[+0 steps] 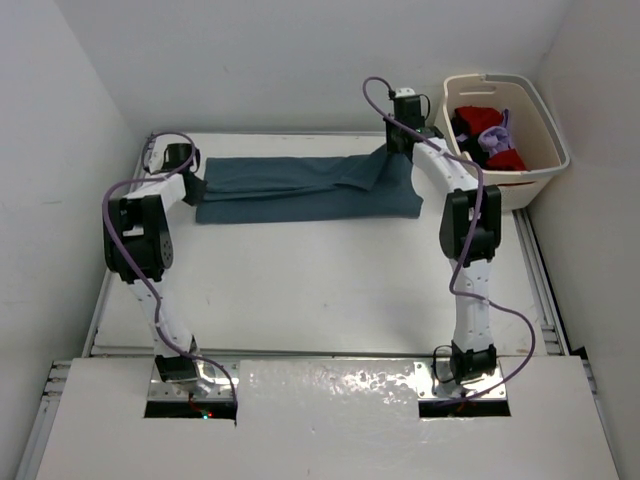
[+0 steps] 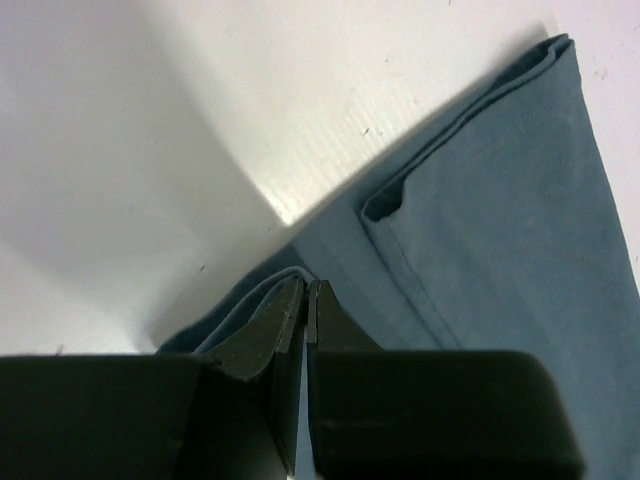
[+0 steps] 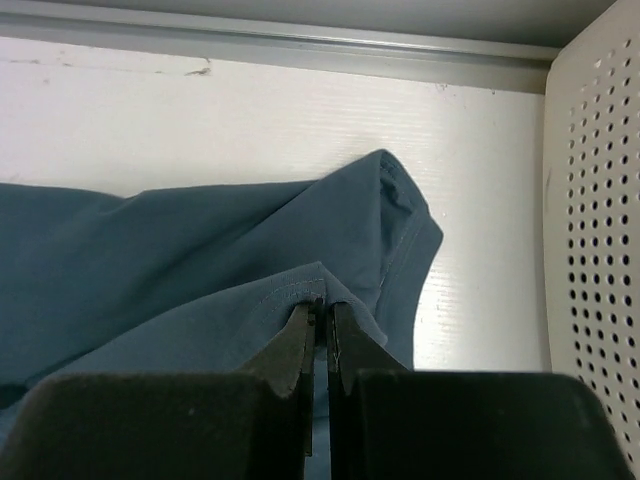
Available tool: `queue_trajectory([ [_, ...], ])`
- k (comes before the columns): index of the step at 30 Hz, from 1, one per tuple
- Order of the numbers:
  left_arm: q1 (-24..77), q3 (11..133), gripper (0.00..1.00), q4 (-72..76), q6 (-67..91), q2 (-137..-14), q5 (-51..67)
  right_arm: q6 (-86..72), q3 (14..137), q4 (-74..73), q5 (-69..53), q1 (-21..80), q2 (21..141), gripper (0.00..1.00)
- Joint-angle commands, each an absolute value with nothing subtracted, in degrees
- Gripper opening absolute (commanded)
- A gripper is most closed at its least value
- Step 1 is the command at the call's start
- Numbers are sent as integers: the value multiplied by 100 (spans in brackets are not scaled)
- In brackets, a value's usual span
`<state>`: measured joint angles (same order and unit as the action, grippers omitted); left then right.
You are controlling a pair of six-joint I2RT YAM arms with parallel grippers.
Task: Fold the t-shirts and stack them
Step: Fold the other side of the tshirt into a rectangle
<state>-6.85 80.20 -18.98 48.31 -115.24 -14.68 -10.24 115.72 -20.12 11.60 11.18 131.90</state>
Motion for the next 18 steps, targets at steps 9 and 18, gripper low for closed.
queue_trajectory([
  [9, -773, 9060, 14, -1836, 4685, -12190, -1406, -862, 12084, -1029, 1046, 975, 13965, 8],
  [18, -756, 9265, 100, -2234, 4246, -11585, -1626, -1045, 10624, -889, 484, 984, 12808, 99],
])
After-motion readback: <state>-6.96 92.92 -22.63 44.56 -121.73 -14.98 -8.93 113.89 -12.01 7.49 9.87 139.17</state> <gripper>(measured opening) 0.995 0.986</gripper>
